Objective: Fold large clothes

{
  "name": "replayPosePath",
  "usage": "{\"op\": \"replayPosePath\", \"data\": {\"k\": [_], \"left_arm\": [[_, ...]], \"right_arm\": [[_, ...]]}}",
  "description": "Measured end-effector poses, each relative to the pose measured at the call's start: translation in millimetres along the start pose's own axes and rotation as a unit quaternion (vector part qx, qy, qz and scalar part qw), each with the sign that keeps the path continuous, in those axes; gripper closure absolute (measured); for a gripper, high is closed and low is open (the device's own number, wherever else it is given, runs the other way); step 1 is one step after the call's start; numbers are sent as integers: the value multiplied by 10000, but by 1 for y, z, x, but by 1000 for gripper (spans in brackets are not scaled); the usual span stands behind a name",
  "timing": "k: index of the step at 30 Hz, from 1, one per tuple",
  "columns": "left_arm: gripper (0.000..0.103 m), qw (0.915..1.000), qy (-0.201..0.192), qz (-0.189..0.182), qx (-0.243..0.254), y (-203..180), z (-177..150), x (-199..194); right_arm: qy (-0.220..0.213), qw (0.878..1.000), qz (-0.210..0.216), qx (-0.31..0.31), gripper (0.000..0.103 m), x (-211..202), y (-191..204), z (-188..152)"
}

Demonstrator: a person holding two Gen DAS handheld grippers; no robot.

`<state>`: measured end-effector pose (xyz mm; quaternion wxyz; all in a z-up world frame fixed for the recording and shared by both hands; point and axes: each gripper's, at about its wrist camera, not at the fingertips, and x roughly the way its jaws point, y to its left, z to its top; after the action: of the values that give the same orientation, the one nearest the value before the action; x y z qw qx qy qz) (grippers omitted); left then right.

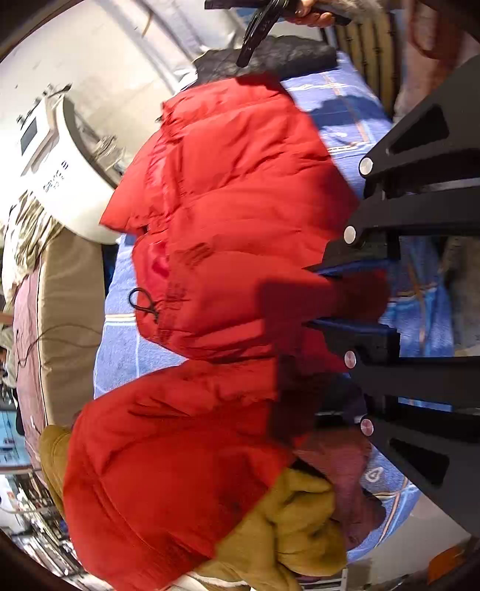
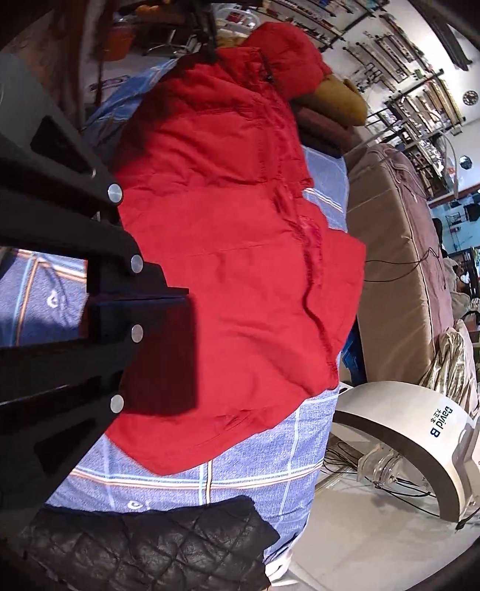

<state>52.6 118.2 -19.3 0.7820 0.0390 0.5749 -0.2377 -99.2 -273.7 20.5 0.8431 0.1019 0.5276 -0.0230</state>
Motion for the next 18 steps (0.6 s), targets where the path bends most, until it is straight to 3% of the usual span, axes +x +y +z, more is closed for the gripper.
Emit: {"op": "replayPosePath", "data": {"k": [5,7,8,9,10,11,12,13,14,18], "left_arm": [[92,9991,360,-42,211,3,-32,0],[92,9990,342,169,236,1,-32,7],[89,9993,262,211,164,1,-28,6],[75,9997,150,174,57,2,-23,4],[60,9998,-64,117,-116,6,-15,-1],[22,9990,-329,122,-290,9,-8,-7],[6,9971,-606,149,-437,13,-5,-13],[6,9941,-902,162,-575,17,2,-18],[6,9935,-955,153,-598,17,9,-17],[6,9959,-833,216,-268,8,34,-1]], "right_arm": [[397,9974,-510,316,101,-8,-23,-55],[404,9954,-472,727,87,-4,-33,-56],[385,9938,-474,926,52,-1,-35,-51],[275,9925,-464,1100,19,0,-38,-42],[20,9914,-448,1231,17,-3,-39,-32],[-230,9903,-387,1311,17,-5,-38,-20],[-348,9897,-330,1352,17,-4,-38,-6],[-384,9894,-288,1372,17,-1,-39,8],[-362,9896,-238,1374,17,4,-41,22],[-46,9899,-303,1383,17,38,-55,62]]}}
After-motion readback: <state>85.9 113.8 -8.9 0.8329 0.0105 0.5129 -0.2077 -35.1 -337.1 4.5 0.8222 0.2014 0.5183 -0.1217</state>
